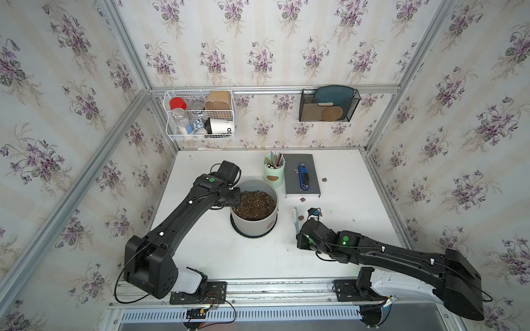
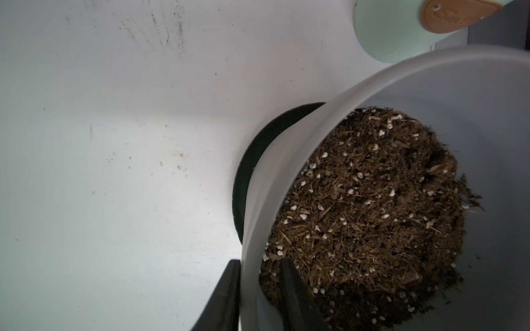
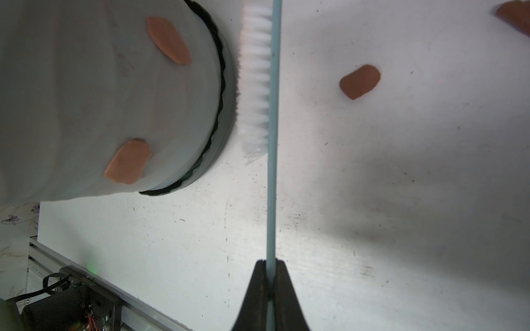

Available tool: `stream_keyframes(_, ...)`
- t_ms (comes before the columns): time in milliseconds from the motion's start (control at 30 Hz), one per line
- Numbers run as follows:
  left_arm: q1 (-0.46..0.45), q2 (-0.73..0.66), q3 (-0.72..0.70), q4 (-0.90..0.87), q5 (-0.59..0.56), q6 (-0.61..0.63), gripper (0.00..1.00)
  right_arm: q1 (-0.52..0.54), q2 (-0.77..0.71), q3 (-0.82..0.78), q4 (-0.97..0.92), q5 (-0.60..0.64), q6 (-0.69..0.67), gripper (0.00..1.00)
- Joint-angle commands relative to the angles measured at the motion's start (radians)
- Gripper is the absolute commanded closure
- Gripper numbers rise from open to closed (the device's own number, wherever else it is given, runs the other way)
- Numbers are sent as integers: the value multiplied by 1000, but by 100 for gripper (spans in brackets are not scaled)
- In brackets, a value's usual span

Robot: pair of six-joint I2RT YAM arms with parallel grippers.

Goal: Scrub the dried mud off the ceramic pot
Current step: Brush off the soil from the pot.

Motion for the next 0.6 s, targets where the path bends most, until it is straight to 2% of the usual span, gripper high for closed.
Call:
stream_keyframes(0, 0, 0, 6, 40, 30, 14, 71, -2, 4, 5, 9, -3, -10, 100)
stream_keyframes(133, 0, 25, 26, 48, 16, 31, 71, -10, 10, 16, 1, 1, -18, 100)
stream_keyframes(367, 0, 34, 0, 70, -10, 50, 79, -36, 71, 46, 8, -22, -44, 100)
stream_keyframes(567, 1, 8, -27, 84, -3, 57, 94, -37, 89, 84, -14, -3, -45, 100)
